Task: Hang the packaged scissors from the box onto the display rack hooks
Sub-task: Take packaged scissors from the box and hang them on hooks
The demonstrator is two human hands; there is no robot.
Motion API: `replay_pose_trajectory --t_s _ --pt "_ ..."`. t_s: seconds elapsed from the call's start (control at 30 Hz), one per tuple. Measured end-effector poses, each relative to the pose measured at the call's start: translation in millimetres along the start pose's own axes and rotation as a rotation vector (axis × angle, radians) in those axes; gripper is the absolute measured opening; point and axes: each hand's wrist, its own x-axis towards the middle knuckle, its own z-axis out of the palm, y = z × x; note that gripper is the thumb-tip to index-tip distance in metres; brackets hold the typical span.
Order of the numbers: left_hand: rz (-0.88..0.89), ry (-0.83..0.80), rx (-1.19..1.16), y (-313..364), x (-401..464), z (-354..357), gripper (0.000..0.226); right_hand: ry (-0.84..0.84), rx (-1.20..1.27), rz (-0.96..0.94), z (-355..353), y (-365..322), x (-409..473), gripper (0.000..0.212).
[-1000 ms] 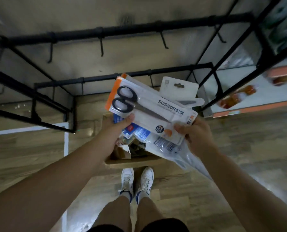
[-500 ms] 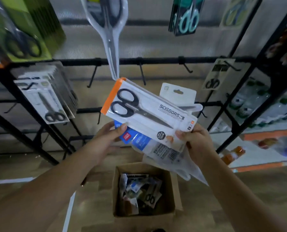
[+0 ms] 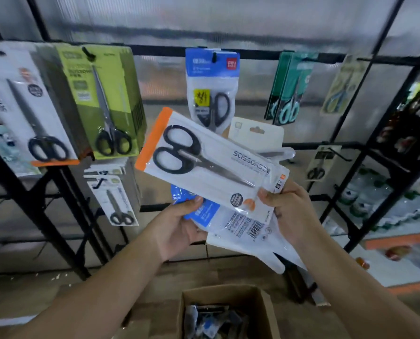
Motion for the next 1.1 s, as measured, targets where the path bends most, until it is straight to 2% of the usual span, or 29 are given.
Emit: replay_pose_trajectory --t_s 0.17,0.3,0.37,0.43,0.5,0.63,0.7,0.8,0.9,1.1 --pt "0.003 -0.095 -0.006 2.6 0.9 5.8 0.071 0.028 0.012 0.042 2.4 -2.9 9.7 0.032" --pt "0.043 -0.004 0.132 -5.0 3.3 14.9 0.079 0.075 0.104 0.063 2.7 3.6 10.6 0.034" --pt "0.068 0.016 0.188 -8.3 0.6 21.9 0.065 0.075 0.152 0.070 5.6 5.6 8.4 0.034" --pt "0.117 0.061 0.227 -10.4 -2.9 29.0 0.033 0.081 0.207 0.075 9.2 6.8 6.5 0.034" --pt "0.189 0.140 0.270 -10.4 -3.6 33.1 0.026 0.064 0.253 0.075 12.2 7.8 6.4 0.035" --pt "0.289 0.200 0.316 -4.0 -7.1 33.7 0.032 -0.008 0.259 0.069 5.5 8.0 9.9 0.049" --pt "0.323 0.255 0.316 1.8 -11.0 27.6 0.030 -0.002 0.197 0.075 -5.4 5.7 10.4 0.047" --pt "0.360 0.306 0.324 14.3 -20.4 15.5 0.040 0.008 0.079 0.114 -26.0 1.6 5.0 0.044" --pt "0.329 0.311 0.318 19.0 -29.1 9.4 0.045 0.010 0.003 0.138 -35.6 0.1 -1.0 0.037" --pt "0.271 0.284 0.261 5.8 -37.2 12.3 0.054 -0.043 -0.013 0.138 -32.0 2.8 0.2 0.049"
